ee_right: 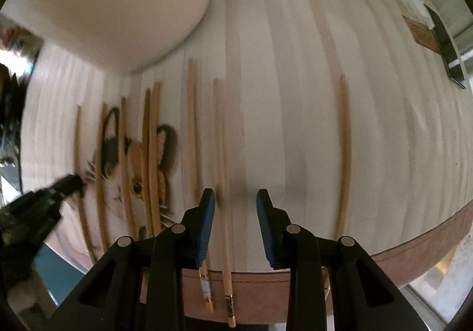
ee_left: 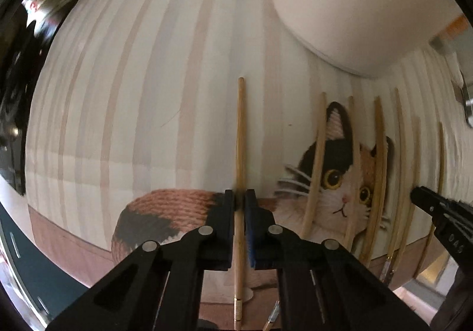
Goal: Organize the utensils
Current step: 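Return the left tool to grasp a chopstick while the right tool grasps another, then lift both held chopsticks and carry them above the pink holder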
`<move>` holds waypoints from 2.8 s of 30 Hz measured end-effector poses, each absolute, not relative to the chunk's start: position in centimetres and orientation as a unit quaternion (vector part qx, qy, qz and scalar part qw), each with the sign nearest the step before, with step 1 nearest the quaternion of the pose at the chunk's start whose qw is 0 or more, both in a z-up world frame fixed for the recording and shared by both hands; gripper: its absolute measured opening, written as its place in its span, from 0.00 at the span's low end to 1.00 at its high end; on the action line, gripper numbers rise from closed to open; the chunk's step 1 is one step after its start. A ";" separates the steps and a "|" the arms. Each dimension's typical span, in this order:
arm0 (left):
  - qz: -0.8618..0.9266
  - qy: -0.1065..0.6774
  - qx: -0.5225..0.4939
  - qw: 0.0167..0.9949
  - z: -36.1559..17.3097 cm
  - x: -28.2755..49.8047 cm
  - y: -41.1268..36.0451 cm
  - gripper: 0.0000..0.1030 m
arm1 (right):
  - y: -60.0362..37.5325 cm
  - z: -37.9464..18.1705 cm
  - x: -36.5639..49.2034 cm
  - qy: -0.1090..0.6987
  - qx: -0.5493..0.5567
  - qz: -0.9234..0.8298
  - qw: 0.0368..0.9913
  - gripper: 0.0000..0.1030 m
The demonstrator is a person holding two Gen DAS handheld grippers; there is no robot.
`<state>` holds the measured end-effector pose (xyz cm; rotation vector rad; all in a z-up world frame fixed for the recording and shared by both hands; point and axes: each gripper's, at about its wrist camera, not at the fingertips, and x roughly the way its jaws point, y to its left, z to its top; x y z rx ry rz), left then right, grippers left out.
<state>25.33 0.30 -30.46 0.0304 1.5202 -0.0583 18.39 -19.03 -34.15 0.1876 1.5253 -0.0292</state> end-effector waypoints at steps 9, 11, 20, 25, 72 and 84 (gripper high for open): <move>-0.036 0.692 0.008 0.721 -29.6 25.2 1.7 0.06 | -20.8 -34.5 16.9 0.703 0.070 -0.034 0.707 0.07; -0.037 0.692 0.016 0.721 -29.3 25.2 1.3 0.07 | -21.5 -34.7 16.5 0.706 0.071 -0.031 0.704 0.07; -0.033 0.692 0.018 0.721 -30.7 24.4 -0.2 0.09 | -19.5 -34.5 18.1 0.719 0.039 -0.041 0.693 0.10; -0.031 0.691 0.021 0.722 -30.8 24.5 -0.1 0.09 | -17.6 -34.5 18.9 0.721 0.028 -0.041 0.692 0.11; -0.044 0.440 -0.104 0.891 -4.0 23.5 4.6 0.04 | -18.7 -12.7 21.4 0.490 0.142 0.023 0.860 0.07; -0.107 0.375 -0.132 0.911 4.3 23.6 2.8 0.04 | -18.6 -3.0 25.2 0.399 0.171 0.067 0.898 0.06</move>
